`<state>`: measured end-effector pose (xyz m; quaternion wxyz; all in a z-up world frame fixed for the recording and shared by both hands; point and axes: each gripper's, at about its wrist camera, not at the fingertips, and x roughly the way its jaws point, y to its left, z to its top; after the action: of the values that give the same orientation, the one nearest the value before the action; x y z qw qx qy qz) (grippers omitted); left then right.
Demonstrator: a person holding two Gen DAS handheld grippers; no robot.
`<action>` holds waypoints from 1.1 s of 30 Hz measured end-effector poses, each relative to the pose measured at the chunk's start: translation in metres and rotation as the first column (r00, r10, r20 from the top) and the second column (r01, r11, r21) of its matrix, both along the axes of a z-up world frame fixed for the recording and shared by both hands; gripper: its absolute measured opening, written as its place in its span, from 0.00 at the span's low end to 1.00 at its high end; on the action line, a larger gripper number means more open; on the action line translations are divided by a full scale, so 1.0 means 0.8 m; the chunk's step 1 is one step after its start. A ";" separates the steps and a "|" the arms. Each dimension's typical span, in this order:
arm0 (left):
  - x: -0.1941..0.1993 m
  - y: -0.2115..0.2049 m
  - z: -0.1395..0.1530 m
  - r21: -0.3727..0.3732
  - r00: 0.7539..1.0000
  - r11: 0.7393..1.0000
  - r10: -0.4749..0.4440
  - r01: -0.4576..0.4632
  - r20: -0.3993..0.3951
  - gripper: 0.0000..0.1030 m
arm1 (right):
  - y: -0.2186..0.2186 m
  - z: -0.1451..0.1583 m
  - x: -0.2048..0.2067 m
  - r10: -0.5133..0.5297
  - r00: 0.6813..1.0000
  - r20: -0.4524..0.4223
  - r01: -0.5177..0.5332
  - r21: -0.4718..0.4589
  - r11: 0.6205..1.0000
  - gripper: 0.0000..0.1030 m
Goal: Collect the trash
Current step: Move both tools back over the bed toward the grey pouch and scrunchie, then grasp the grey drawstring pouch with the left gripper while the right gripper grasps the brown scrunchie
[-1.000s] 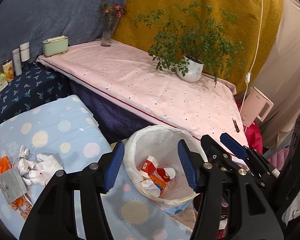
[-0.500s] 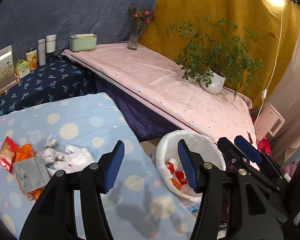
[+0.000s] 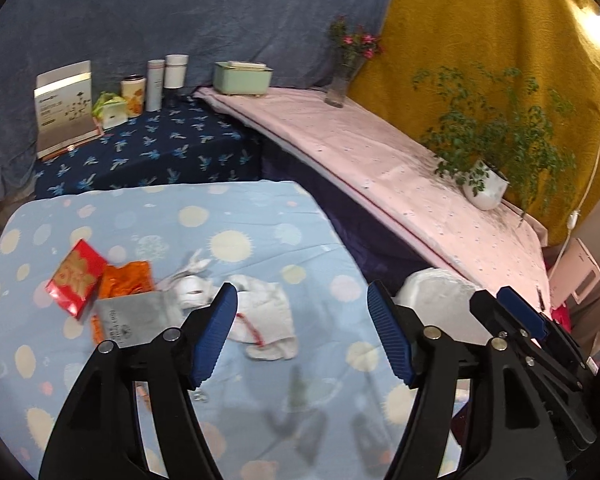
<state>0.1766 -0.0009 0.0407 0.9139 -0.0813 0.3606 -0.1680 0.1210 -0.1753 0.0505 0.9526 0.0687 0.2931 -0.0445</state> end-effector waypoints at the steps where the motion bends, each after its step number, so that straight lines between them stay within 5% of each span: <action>1: 0.001 0.009 -0.004 0.006 1.000 1.000 0.016 -0.016 -0.004 0.65 | 0.006 -0.002 0.002 0.008 1.000 -0.005 -0.008 0.001 1.000 0.45; 7: 0.009 0.059 -0.028 0.026 0.994 0.994 0.104 -0.103 -0.032 0.79 | 0.039 -0.021 0.016 0.056 0.998 -0.040 -0.056 0.004 0.998 0.49; 19: 0.030 0.139 -0.085 0.040 0.971 0.980 0.198 -0.194 -0.137 0.80 | 0.093 -0.073 0.044 0.140 0.980 -0.142 -0.136 0.036 0.990 0.50; 25: 0.042 0.145 -0.107 0.054 0.968 0.983 0.180 -0.174 -0.172 0.79 | 0.131 -0.104 0.051 0.200 0.960 -0.197 -0.192 0.056 0.980 0.50; 33: 0.063 0.135 -0.130 0.083 0.968 0.988 0.141 -0.127 -0.206 0.61 | 0.169 -0.134 0.058 0.252 0.935 -0.251 -0.244 0.066 0.968 0.50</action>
<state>0.2272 0.1071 -0.0637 0.8820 -0.0911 0.4547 -0.0837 0.1671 -0.0398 -0.0567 0.9031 0.0411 0.4212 0.0725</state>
